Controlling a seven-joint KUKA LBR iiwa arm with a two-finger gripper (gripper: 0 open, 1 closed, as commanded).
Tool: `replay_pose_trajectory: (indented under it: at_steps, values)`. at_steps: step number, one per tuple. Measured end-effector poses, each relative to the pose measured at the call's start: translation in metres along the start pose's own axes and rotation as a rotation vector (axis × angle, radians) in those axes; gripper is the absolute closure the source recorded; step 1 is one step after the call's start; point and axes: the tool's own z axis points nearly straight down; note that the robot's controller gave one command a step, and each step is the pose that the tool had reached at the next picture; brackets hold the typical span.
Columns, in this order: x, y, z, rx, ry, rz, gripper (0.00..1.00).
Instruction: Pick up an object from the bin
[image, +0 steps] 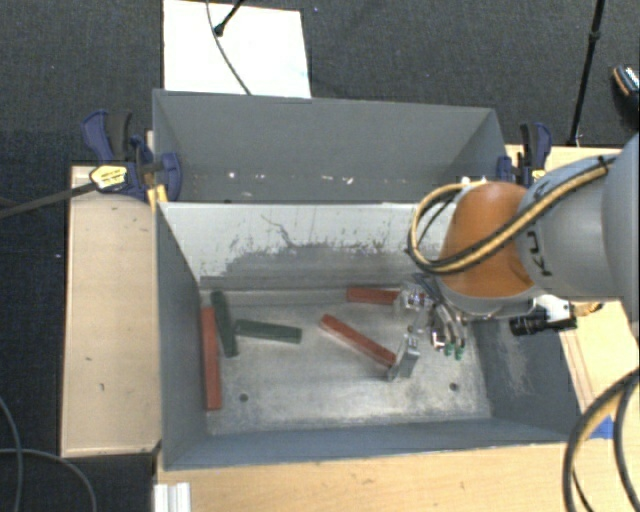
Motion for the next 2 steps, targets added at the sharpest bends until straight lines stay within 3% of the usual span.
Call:
replay_pose_trajectory:
  at_steps: [1,2]
  values:
    - [0.0,0.001,0.0,0.0,0.0,-0.002,1.0]
    - [-0.02,-0.001,-0.173,-0.002,-0.005,0.023,1.0]
